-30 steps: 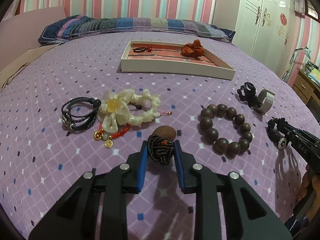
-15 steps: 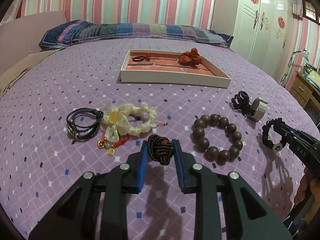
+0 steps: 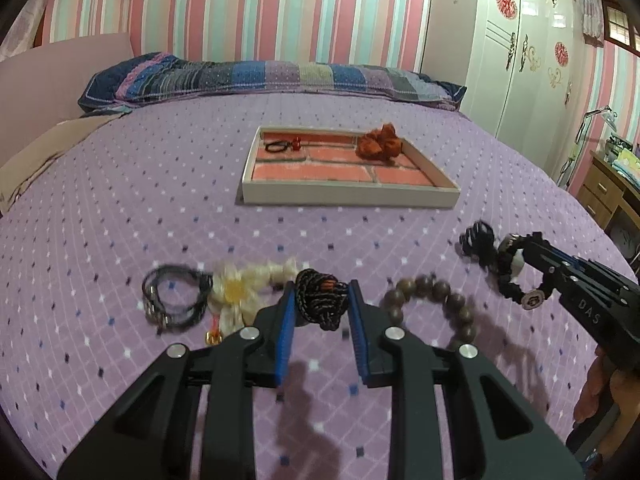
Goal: Organize jewelry
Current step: 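Carry the black scrunchie and the beaded charm over the tray with both tools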
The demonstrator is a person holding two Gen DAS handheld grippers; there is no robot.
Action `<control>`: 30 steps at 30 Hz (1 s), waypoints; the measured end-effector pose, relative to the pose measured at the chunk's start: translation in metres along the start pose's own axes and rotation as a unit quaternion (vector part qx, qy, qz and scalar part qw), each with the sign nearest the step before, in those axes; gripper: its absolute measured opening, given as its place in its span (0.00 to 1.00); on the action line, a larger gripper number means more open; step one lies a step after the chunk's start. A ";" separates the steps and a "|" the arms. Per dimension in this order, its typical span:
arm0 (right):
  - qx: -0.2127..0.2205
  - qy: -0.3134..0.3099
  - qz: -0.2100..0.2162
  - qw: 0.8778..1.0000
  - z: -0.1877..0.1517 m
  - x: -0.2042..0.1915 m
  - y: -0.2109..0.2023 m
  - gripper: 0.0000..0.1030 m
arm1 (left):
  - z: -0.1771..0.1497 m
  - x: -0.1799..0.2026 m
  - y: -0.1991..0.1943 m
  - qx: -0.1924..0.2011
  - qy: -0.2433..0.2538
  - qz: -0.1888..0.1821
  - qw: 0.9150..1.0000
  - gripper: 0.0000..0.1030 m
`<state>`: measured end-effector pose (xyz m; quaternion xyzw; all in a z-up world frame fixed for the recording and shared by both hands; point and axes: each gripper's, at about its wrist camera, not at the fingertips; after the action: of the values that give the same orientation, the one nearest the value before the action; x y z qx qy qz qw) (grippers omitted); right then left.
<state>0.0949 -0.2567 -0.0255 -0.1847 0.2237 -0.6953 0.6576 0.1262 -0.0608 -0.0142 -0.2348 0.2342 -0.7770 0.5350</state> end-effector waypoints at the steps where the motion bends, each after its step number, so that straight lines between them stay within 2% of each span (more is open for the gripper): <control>1: 0.002 -0.001 0.002 1.000 0.007 -0.003 0.002 0.12 | 0.005 0.000 0.000 0.002 0.001 -0.001 1.000 0.25; 13: 0.023 -0.001 0.013 1.000 0.089 -0.021 0.048 0.12 | 0.086 -0.003 0.029 0.029 0.009 -0.003 1.000 0.25; 23: 0.013 0.006 0.002 1.000 0.141 -0.014 0.126 0.12 | 0.140 -0.028 0.101 0.017 0.000 0.018 1.000 0.25; 30: -0.003 0.013 -0.008 1.000 0.163 -0.003 0.184 0.12 | 0.166 -0.041 0.164 -0.013 -0.016 0.030 0.999 0.25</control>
<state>0.3384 -0.2710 0.0081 -0.1798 0.2328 -0.7024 0.6481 0.3601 -0.0927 0.0100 -0.2465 0.2425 -0.7538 0.5588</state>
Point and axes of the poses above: each gripper's, at about its wrist camera, not at the fingertips, and y roughly the way its jaws point, x to its right, z to its top, and after that the axes turned 2 degrees about -z, right-handed
